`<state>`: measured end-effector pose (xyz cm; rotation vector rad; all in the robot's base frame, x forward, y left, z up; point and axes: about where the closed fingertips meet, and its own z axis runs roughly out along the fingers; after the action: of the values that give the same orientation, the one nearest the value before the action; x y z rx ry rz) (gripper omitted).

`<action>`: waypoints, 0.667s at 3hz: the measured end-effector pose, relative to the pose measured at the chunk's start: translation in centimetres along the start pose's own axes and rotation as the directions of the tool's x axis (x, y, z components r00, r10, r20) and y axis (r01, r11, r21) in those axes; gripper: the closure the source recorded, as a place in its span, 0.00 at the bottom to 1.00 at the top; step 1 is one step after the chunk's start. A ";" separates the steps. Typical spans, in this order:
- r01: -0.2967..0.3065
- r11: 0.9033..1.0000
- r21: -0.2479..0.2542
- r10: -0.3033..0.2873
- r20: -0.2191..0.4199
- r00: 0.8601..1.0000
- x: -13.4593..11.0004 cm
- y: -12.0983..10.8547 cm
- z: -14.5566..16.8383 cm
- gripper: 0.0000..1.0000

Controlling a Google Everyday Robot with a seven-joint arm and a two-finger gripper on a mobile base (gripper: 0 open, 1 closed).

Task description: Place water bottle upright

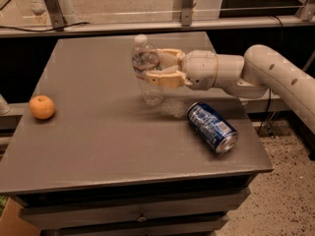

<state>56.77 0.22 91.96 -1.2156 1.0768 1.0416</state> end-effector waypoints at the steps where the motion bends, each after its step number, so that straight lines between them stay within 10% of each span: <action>1: -0.051 0.999 0.017 0.051 0.043 0.998 0.4 -0.2 -0.2 0.38; 2: -0.085 0.996 0.040 0.082 0.077 0.994 0.6 -0.9 -0.8 0.50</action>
Offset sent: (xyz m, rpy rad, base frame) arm 0.0184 -0.0222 -0.0085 0.1319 0.1188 -0.0580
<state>57.69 -0.59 91.46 -1.0960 1.0942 1.1139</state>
